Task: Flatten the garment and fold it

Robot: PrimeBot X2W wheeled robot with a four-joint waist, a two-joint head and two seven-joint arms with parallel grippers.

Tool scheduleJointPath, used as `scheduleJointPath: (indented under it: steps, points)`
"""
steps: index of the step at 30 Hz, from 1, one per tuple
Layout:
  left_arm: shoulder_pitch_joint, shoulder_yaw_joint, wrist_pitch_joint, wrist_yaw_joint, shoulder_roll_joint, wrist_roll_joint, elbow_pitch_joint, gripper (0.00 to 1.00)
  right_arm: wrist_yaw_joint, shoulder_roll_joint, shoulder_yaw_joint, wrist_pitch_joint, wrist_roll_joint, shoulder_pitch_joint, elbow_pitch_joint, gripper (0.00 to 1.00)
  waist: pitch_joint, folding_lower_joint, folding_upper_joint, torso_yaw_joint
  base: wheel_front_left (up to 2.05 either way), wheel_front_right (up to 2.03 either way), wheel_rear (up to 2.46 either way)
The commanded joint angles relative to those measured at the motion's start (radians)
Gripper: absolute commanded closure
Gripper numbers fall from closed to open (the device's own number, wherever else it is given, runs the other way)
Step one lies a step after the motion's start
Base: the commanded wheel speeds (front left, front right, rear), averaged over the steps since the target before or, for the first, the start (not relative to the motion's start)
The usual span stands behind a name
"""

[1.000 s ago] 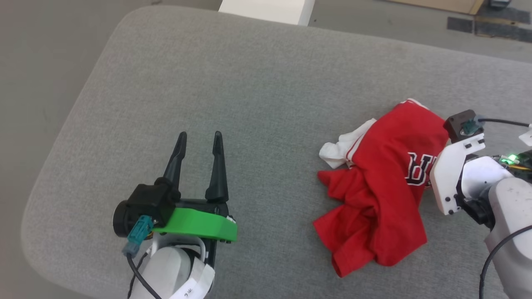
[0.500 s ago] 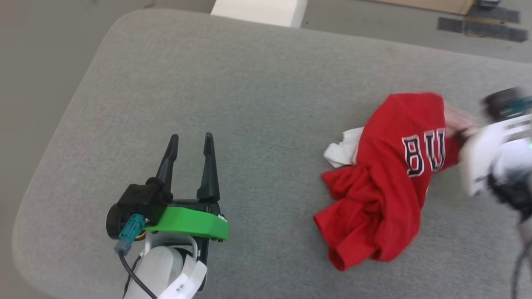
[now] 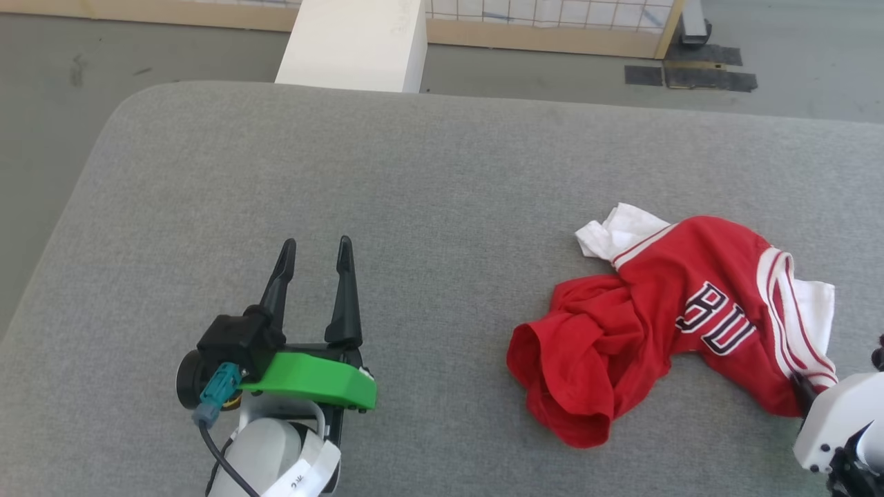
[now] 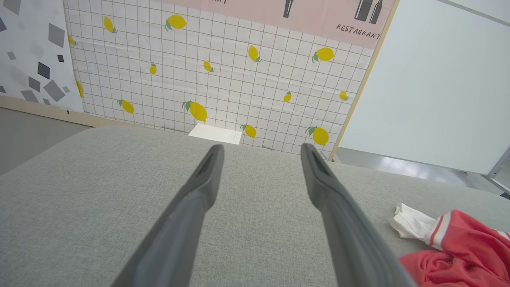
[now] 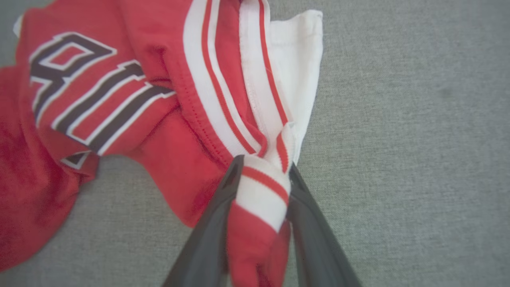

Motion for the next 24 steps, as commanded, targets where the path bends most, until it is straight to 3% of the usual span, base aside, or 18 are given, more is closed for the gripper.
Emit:
scheduleJointPath:
  steps: [1,10,18,24]
  points:
    - [0.016,0.005,-0.005,-0.003,-0.002,-0.007,0.006,0.0,-0.002,0.019,-0.011,-0.04,0.011,-0.008,-0.02,0.0,-0.01,0.0,-0.0001,-0.011,0.0,0.0,0.0]
    - [-0.048,-0.034,0.053,0.016,-0.003,-0.119,0.049,0.0,-0.002,0.083,-0.124,-0.229,0.082,-0.034,-0.17,0.0,-0.026,0.0,-0.0001,-0.058,0.0,0.0,0.0]
    - [-0.38,-0.217,0.324,0.069,-0.003,-0.331,0.201,0.0,-0.002,0.096,-0.109,-0.226,0.065,-0.063,-0.218,0.0,0.036,0.0,-0.0001,-0.168,0.0,0.0,0.0]
    - [-0.657,-0.398,0.546,0.12,-0.003,-0.389,0.418,0.0,-0.002,0.099,-0.054,-0.24,0.086,-0.095,-0.194,0.0,0.124,0.0,-0.0001,-0.284,0.0,0.0,0.0]
